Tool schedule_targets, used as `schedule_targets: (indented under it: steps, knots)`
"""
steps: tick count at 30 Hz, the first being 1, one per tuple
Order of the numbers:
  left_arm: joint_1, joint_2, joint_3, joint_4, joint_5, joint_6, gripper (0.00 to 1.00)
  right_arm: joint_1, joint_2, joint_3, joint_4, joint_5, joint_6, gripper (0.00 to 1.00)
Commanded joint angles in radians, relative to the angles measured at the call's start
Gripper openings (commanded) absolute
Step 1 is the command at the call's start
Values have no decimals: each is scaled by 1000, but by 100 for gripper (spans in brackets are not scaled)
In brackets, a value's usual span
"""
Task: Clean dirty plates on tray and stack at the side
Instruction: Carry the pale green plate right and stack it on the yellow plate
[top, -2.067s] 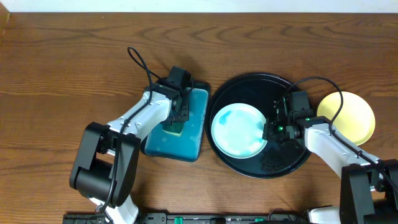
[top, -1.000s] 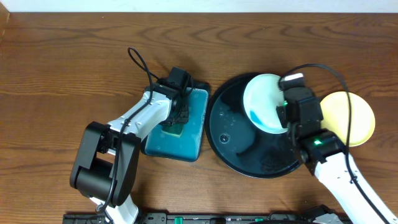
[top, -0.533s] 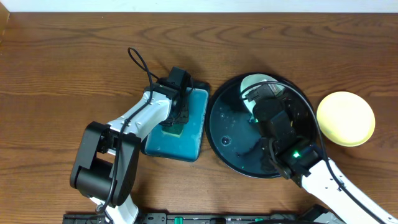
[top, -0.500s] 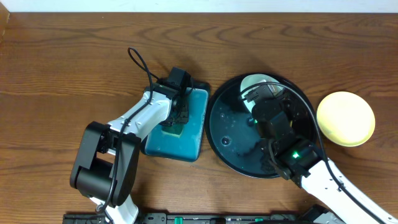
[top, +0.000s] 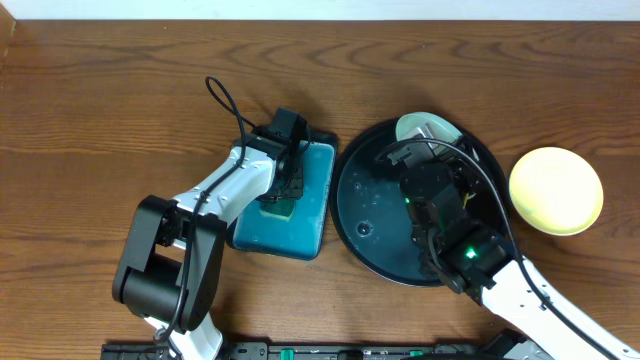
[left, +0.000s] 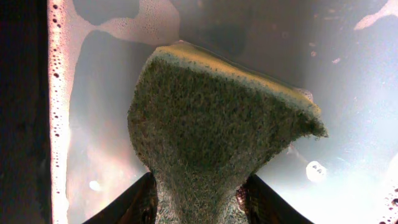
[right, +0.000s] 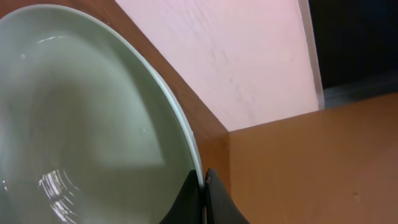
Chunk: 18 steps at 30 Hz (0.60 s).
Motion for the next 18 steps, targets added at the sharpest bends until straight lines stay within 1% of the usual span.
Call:
schedule_targets:
  steps: [1, 7, 11, 14, 18]
  knots:
    - [0, 19, -13, -11, -16, -6, 45, 16, -13, 23, 3, 31, -59, 1]
    - [0, 20, -13, -11, -16, -6, 45, 19, -12, 23, 3, 27, -171, 1]
    - [0, 19, -13, -11, -16, -6, 46, 19, -12, 23, 5, 24, -270, 1]
    - [0, 19, -13, -11, -16, -6, 46, 19, -13, 23, 16, 24, -301, 1]
    - [0, 19, -13, -11, -16, -6, 46, 19, -13, 23, 22, 24, -303, 1]
